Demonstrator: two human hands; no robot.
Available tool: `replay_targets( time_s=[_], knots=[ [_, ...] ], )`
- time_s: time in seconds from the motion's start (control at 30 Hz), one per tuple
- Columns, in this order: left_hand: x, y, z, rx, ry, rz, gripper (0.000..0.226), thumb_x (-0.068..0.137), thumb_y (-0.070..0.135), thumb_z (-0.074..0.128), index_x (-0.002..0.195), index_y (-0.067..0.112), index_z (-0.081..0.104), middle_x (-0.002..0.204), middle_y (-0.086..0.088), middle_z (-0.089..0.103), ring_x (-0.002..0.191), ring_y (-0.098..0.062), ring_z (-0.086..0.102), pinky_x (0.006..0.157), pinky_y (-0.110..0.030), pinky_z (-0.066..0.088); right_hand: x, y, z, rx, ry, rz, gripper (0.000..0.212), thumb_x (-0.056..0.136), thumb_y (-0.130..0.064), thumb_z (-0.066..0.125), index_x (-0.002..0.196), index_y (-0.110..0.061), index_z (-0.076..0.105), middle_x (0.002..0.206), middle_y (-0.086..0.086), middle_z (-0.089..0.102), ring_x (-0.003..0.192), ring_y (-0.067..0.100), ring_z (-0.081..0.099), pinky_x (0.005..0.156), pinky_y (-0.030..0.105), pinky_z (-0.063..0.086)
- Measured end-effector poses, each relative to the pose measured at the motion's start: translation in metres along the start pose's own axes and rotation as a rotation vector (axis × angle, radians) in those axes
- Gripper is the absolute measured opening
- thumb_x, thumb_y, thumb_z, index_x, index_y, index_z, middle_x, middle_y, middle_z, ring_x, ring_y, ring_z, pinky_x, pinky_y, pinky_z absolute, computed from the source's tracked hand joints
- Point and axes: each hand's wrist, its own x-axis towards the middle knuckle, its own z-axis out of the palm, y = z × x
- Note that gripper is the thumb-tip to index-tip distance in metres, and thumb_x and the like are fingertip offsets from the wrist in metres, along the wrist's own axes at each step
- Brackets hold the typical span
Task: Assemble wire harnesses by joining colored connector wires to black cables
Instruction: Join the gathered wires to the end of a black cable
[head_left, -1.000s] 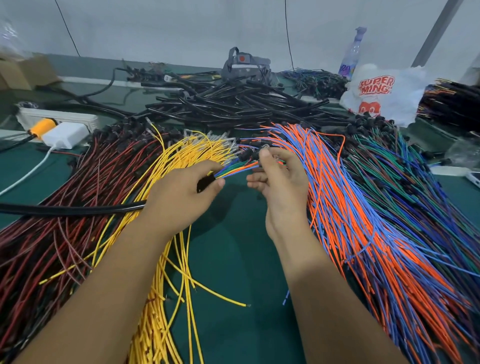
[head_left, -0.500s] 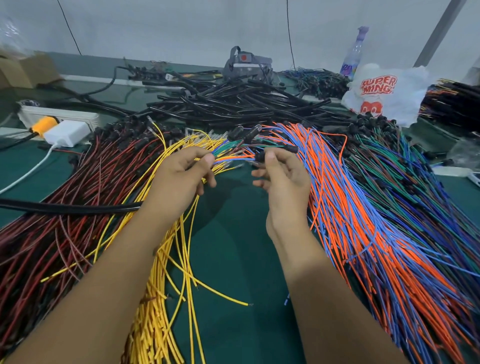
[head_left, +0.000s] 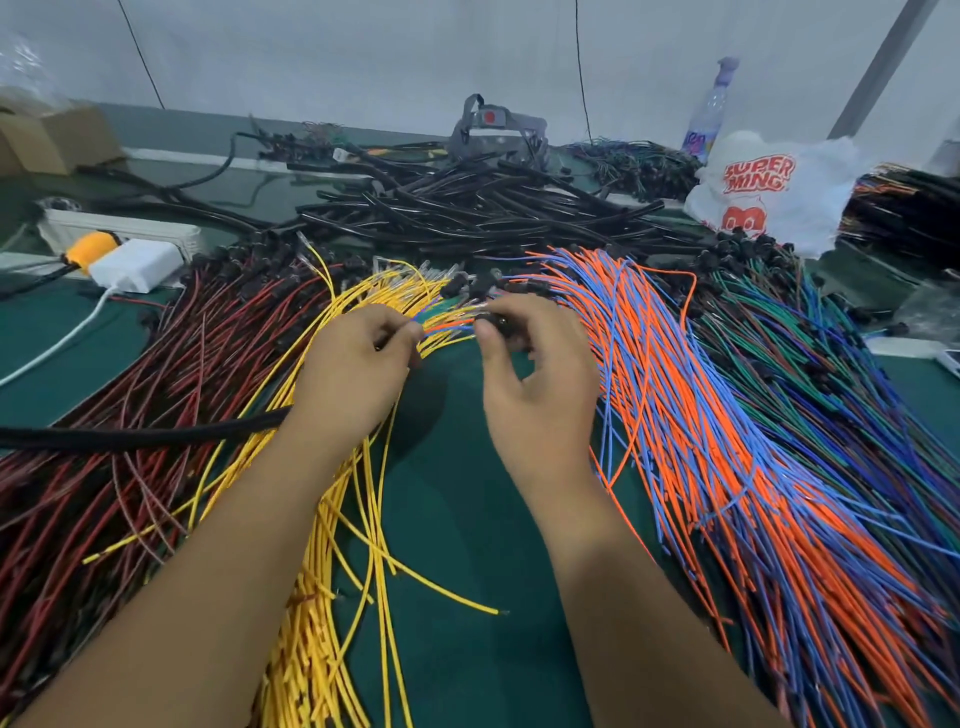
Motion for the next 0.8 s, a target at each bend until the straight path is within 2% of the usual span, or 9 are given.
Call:
replay_targets(
  time_s=[0.1,0.17,0.23,0.3,0.37,0.47,0.6,0.7,0.8],
  knots=[
    [0.001,-0.001,-0.007,-0.177,0.01,-0.074,0.031,0.096,0.029,0.052,0.068,0.02,0.064,0.059,0.009,0.059,0.05,-0.007,0.044,0.052,-0.027,0.037,0.002,0.0,0.001,0.094,-0.058,0.24,0.011,0.087,-0.011,0.062,0.089,-0.022,0.065,0.08,-0.015,0.061,0.074,0.005,0.055,0.07,0.022,0.046],
    [0.0,0.0,-0.01,-0.266,-0.009,-0.087,0.032,0.096,0.029,0.052,0.068,0.02,0.064,0.057,0.005,0.054,0.049,-0.01,0.041,0.043,-0.021,0.033,0.005,0.001,0.0,0.226,-0.062,0.477,0.02,0.089,-0.005,0.062,0.084,-0.025,0.063,0.075,-0.014,0.062,0.069,0.0,0.054,0.066,0.016,0.045],
    [-0.001,0.001,-0.01,-0.295,-0.027,-0.065,0.028,0.096,0.025,0.053,0.071,0.02,0.064,0.058,0.007,0.058,0.052,-0.012,0.041,0.043,-0.018,0.034,0.008,0.002,-0.001,0.439,-0.031,0.699,0.022,0.09,0.0,0.061,0.084,-0.021,0.063,0.077,-0.006,0.064,0.068,0.006,0.057,0.062,0.018,0.049],
    [-0.002,0.003,-0.008,-0.27,-0.049,-0.032,0.024,0.096,0.022,0.055,0.074,0.021,0.064,0.062,0.01,0.064,0.052,-0.01,0.043,0.047,-0.019,0.036,0.011,0.003,-0.003,0.638,0.009,0.84,0.015,0.091,0.001,0.06,0.087,-0.013,0.064,0.078,0.004,0.063,0.064,0.011,0.057,0.059,0.018,0.051],
    [-0.003,0.004,-0.006,-0.236,-0.072,-0.006,0.022,0.095,0.02,0.056,0.075,0.022,0.064,0.064,0.011,0.065,0.047,-0.002,0.043,0.049,-0.019,0.035,0.013,0.004,-0.004,0.735,0.028,0.869,0.01,0.093,-0.003,0.059,0.087,-0.008,0.065,0.079,0.008,0.063,0.063,0.011,0.057,0.059,0.019,0.051],
    [-0.005,0.005,-0.005,-0.211,-0.075,0.013,0.019,0.095,0.018,0.057,0.078,0.019,0.065,0.067,0.008,0.066,0.045,0.006,0.047,0.054,-0.022,0.034,0.013,0.006,-0.004,0.723,0.031,0.847,0.009,0.094,-0.007,0.059,0.089,-0.007,0.067,0.077,0.005,0.064,0.063,0.009,0.058,0.059,0.019,0.051],
    [-0.008,0.006,-0.006,-0.18,-0.076,0.034,0.017,0.095,0.021,0.056,0.081,0.016,0.065,0.068,0.008,0.066,0.047,0.005,0.047,0.056,-0.026,0.034,0.01,0.008,-0.006,0.656,-0.04,0.817,0.01,0.093,-0.004,0.06,0.092,-0.009,0.069,0.074,-0.001,0.067,0.063,0.006,0.059,0.062,0.019,0.051],
    [-0.01,0.005,-0.007,-0.122,-0.1,0.059,0.019,0.095,0.022,0.057,0.079,0.018,0.065,0.066,0.01,0.066,0.047,0.004,0.047,0.055,-0.024,0.034,0.01,0.009,-0.009,0.614,-0.091,0.808,0.019,0.093,0.001,0.057,0.088,-0.013,0.068,0.075,0.0,0.066,0.063,0.005,0.06,0.064,0.018,0.052],
    [-0.012,0.007,-0.007,-0.084,-0.154,0.088,0.021,0.094,0.023,0.058,0.074,0.024,0.064,0.066,0.013,0.067,0.054,0.002,0.053,0.056,-0.021,0.039,0.007,0.008,-0.007,0.475,-0.216,0.768,0.022,0.093,0.004,0.054,0.087,-0.013,0.067,0.077,0.003,0.065,0.064,0.005,0.061,0.065,0.017,0.051]
  ],
)
